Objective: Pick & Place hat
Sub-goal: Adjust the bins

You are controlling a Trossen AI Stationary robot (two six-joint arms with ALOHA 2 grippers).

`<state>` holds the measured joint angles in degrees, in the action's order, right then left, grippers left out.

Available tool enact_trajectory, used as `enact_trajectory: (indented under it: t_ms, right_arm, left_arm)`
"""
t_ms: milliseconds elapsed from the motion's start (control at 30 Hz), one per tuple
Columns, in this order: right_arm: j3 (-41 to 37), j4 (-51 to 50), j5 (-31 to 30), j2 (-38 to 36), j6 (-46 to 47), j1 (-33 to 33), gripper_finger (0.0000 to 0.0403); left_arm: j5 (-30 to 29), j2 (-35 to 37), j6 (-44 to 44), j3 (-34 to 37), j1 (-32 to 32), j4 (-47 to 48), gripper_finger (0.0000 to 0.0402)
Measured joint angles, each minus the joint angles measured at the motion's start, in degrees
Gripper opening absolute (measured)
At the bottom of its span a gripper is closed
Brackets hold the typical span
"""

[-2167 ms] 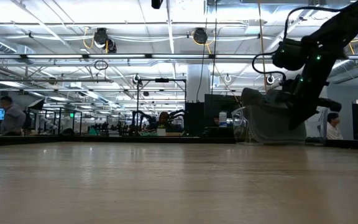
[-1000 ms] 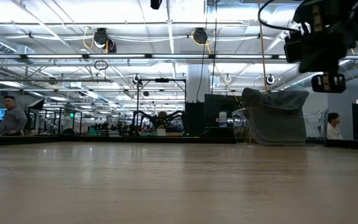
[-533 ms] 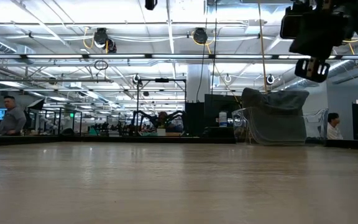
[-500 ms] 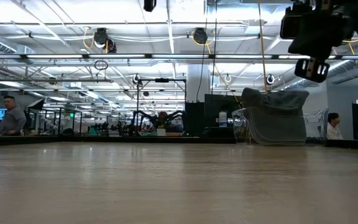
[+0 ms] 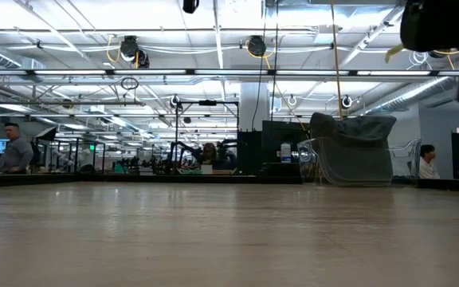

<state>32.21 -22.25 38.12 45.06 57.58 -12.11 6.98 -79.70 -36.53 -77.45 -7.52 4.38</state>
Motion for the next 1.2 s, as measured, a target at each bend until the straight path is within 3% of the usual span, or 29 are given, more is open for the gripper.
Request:
enact_trajectory:
  t_ms: [467,833,967,1100,1200]
  right_arm:
    - [0.0,0.8,0.6,2.3,8.0,-11.3,0.0]
    - [0.0,4.6,-0.8,-1.9,13.3,-12.4,0.0]
    - [0.0,3.3,-8.4,-4.6,11.4,-11.9,0.0]
    - [-0.2,-0.8,-25.1,-3.9,7.9,-11.5,0.0]
    - [-2.3,-0.2,-25.2,-1.0,8.0,-11.6,0.0]
  left_arm:
    - [0.0,-0.1,1.0,0.0,1.1,0.3,0.0021]
    - [0.0,-0.1,2.0,0.0,3.1,0.1,0.0021]
    - [0.0,-0.1,2.8,0.0,3.1,0.1,0.0021]
    - [0.0,-0.1,5.6,0.0,3.1,0.1,0.0021]
    - [0.0,-0.1,6.2,0.0,3.1,0.2,0.0021]
